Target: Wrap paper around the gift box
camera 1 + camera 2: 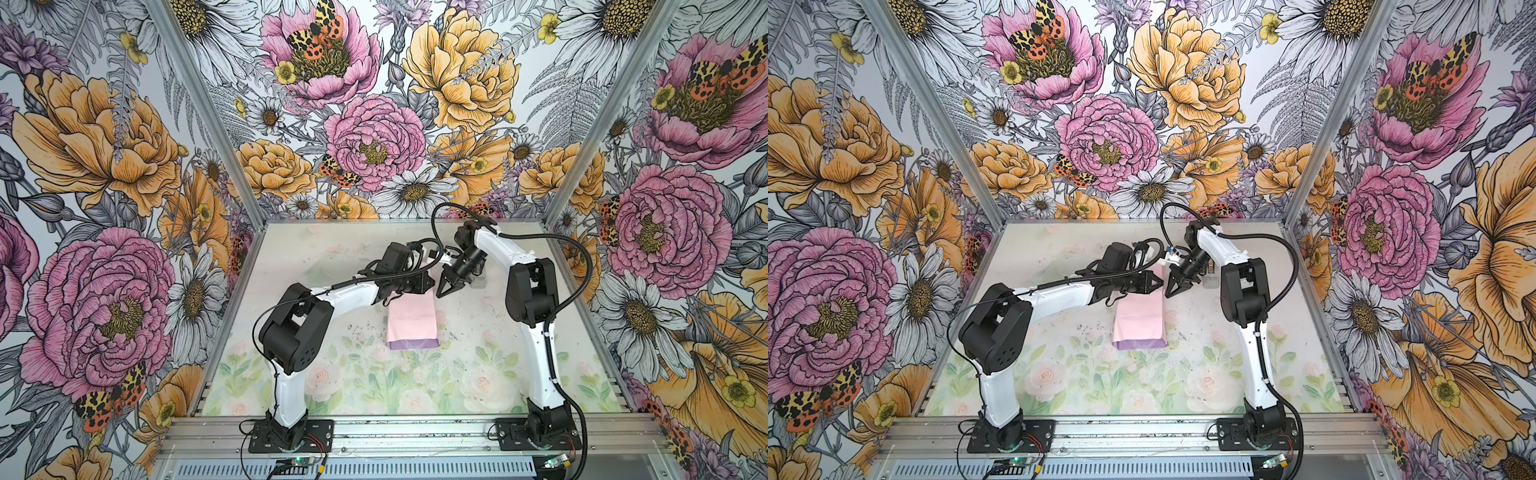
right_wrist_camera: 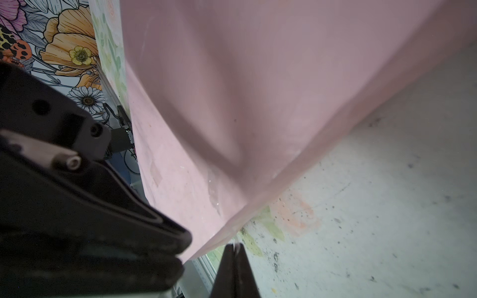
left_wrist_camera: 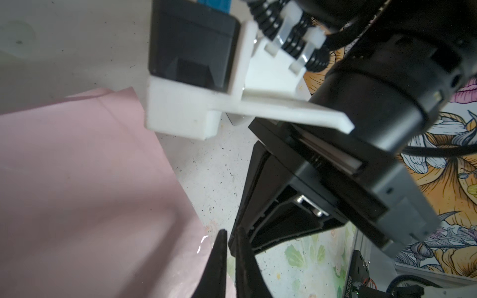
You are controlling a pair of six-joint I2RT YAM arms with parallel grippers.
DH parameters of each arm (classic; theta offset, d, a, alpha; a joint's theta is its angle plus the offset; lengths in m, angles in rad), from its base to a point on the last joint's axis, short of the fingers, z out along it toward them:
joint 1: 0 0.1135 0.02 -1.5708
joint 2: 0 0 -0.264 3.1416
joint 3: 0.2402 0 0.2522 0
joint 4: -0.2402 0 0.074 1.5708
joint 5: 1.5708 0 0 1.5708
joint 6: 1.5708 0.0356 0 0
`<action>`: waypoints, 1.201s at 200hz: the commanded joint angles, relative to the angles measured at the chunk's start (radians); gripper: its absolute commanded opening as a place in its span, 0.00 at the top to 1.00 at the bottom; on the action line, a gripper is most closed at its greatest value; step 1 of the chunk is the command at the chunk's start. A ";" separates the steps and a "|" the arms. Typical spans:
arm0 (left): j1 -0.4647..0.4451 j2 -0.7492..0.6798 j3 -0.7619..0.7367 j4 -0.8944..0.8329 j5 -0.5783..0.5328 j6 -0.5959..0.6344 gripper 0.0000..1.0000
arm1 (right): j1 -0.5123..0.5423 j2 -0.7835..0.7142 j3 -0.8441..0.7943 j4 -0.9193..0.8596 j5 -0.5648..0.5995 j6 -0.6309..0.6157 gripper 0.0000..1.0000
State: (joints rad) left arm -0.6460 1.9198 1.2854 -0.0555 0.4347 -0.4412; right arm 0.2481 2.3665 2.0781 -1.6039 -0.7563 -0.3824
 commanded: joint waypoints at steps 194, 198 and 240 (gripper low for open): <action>-0.010 0.042 0.049 -0.073 -0.069 0.026 0.92 | 0.005 0.026 0.033 0.016 -0.017 0.000 1.00; -0.010 0.044 0.049 -0.073 -0.068 0.025 0.92 | 0.006 0.026 0.034 0.015 -0.017 -0.001 1.00; -0.010 0.050 0.050 -0.074 -0.074 0.022 0.92 | 0.006 0.027 0.034 0.016 -0.017 0.001 1.00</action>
State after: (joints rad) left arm -0.6506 1.9434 1.3243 -0.1261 0.3820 -0.4374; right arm 0.2481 2.3718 2.0808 -1.6039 -0.7563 -0.3824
